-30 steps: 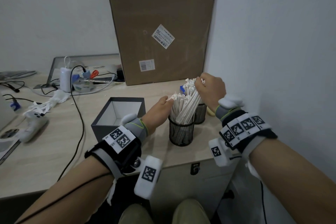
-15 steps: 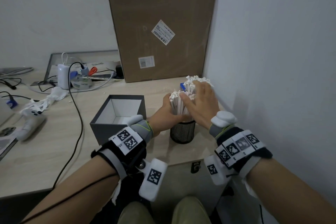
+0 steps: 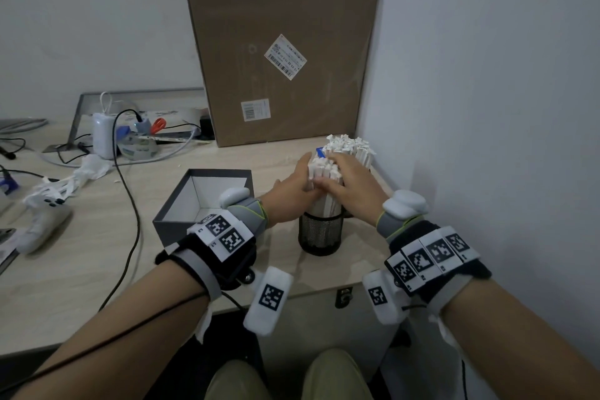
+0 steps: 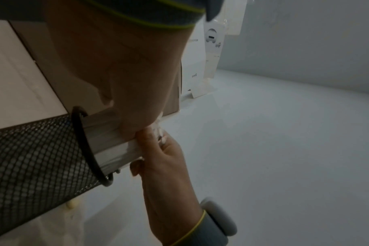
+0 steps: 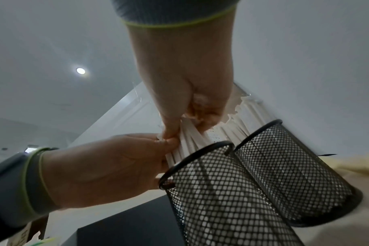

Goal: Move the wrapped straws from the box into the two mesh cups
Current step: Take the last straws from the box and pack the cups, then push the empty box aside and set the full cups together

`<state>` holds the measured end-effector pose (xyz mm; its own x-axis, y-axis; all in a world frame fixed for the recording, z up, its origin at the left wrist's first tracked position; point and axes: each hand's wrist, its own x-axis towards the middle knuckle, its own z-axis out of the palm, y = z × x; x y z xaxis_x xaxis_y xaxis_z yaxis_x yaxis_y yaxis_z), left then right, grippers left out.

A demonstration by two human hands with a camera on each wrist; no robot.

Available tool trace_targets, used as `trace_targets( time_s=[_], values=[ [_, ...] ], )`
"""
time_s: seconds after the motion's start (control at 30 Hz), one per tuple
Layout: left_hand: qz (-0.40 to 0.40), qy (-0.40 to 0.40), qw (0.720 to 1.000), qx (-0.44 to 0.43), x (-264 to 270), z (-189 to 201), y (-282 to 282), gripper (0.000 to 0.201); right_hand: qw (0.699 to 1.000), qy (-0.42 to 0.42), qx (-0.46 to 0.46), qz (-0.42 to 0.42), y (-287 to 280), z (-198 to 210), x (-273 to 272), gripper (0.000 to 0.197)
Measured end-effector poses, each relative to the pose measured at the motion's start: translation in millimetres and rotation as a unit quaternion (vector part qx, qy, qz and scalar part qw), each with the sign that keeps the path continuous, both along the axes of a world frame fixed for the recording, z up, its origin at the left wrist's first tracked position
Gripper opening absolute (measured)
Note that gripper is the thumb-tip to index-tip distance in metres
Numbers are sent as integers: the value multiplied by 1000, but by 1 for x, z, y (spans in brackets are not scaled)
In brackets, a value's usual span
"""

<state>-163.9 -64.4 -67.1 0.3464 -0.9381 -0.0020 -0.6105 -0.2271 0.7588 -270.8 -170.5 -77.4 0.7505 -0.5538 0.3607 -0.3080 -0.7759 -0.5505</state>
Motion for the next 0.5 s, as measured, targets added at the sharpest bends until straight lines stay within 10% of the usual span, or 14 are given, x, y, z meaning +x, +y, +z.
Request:
trace_targets(
  time_s=[0.2,0.37,0.5],
  values=[
    [42,-42,997,-58,20,16,22,91,991,-36,-66,-111,15,14,-10,87],
    [207,-10,973,-103,70,14,51,46,985,-149,-53,-72,55,33,8,55],
    [245,-44,968,-16,96,-4,80,34,997,42,49,-36,88,35,42,44]
  ],
)
